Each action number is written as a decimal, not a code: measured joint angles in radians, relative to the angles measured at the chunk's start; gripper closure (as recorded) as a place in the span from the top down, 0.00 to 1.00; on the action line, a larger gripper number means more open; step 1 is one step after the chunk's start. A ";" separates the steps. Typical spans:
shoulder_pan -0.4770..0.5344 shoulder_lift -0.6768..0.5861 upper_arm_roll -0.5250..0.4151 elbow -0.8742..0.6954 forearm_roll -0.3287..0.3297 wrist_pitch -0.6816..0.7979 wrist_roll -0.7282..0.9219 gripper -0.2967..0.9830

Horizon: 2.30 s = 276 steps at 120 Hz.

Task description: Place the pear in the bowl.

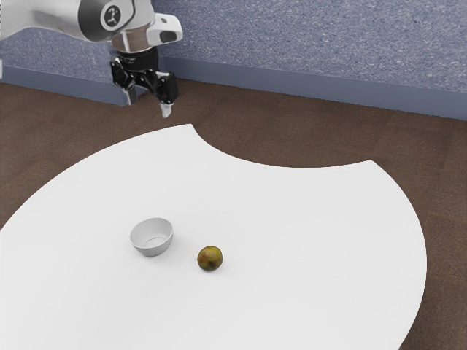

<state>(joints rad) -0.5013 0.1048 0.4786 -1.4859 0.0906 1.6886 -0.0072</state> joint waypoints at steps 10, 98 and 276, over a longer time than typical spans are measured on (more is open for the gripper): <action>-0.001 0.008 0.000 -0.001 -0.001 0.018 0.000 0.77; -0.090 0.213 -0.006 -0.407 -0.334 0.288 -0.100 0.77; -0.109 0.325 0.084 -0.410 -0.464 0.466 -0.037 0.39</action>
<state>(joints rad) -0.6103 0.4303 0.5629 -1.8963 -0.3732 2.1543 -0.0445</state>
